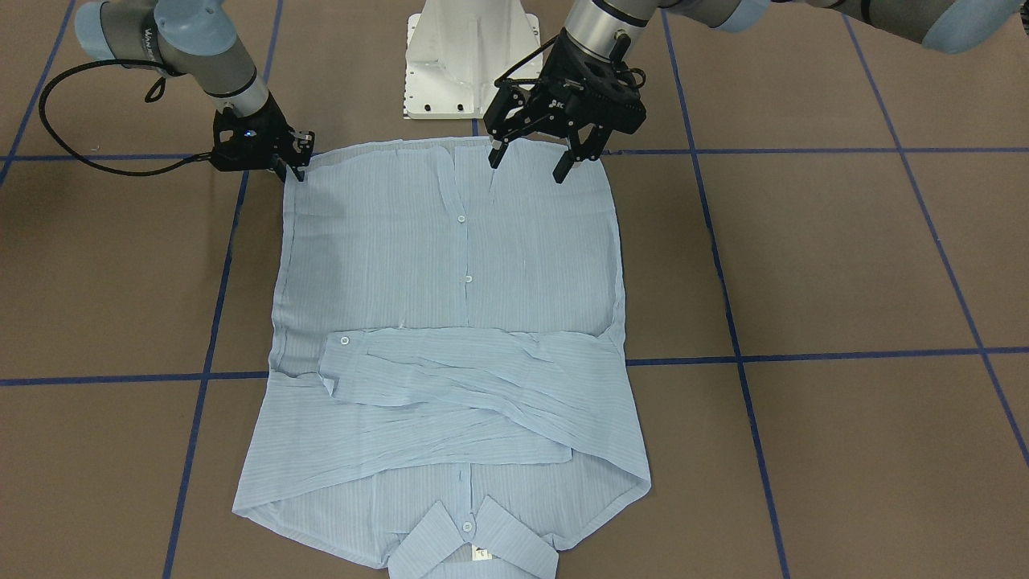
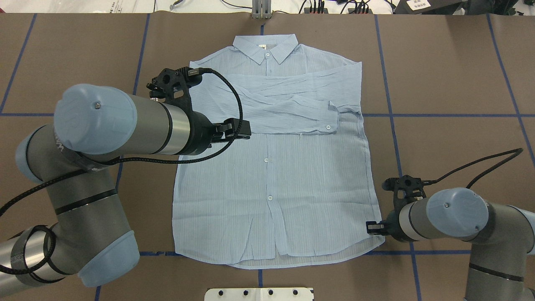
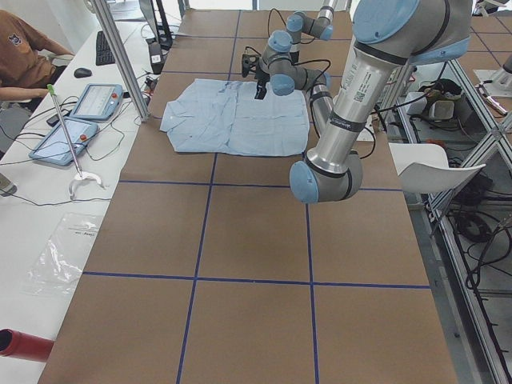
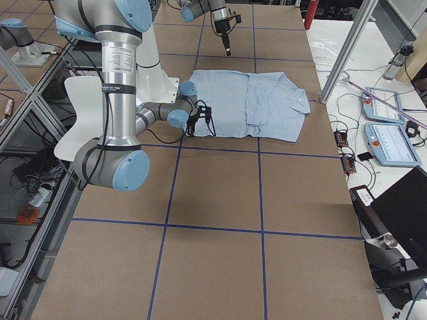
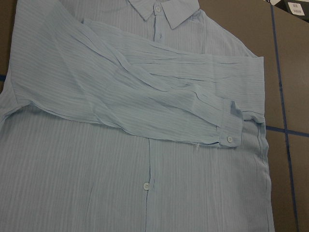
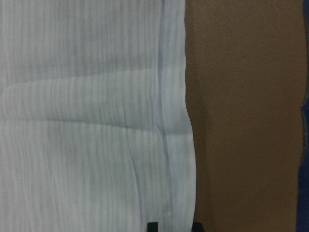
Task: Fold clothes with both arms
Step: 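Lower both grippers onto the two bottom hem corners of the shirt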
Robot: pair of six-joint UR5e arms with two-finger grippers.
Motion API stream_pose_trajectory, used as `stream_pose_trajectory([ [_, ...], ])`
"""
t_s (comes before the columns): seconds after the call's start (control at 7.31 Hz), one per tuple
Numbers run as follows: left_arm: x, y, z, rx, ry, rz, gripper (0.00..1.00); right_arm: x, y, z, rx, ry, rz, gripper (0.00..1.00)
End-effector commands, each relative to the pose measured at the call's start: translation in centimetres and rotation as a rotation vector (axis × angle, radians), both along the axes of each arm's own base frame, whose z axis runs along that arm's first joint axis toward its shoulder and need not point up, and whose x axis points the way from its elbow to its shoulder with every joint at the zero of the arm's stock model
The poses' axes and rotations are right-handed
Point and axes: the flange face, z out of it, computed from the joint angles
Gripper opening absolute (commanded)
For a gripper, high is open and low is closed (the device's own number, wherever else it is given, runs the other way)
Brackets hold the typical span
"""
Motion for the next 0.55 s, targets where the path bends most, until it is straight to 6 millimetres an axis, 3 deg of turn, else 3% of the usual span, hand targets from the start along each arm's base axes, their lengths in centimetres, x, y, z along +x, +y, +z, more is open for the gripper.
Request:
stream_pose_trajectory([
  [0.0, 0.05, 0.06, 0.0, -0.001, 0.0, 0.0, 1.0, -0.04, -0.31, -0.18, -0.001, 0.012, 0.001, 0.19],
  [0.41, 0.26, -0.06, 0.21, -0.002, -0.006, 0.001, 1.0, 0.15, -0.44, -0.04, -0.005, 0.014, 0.002, 0.15],
])
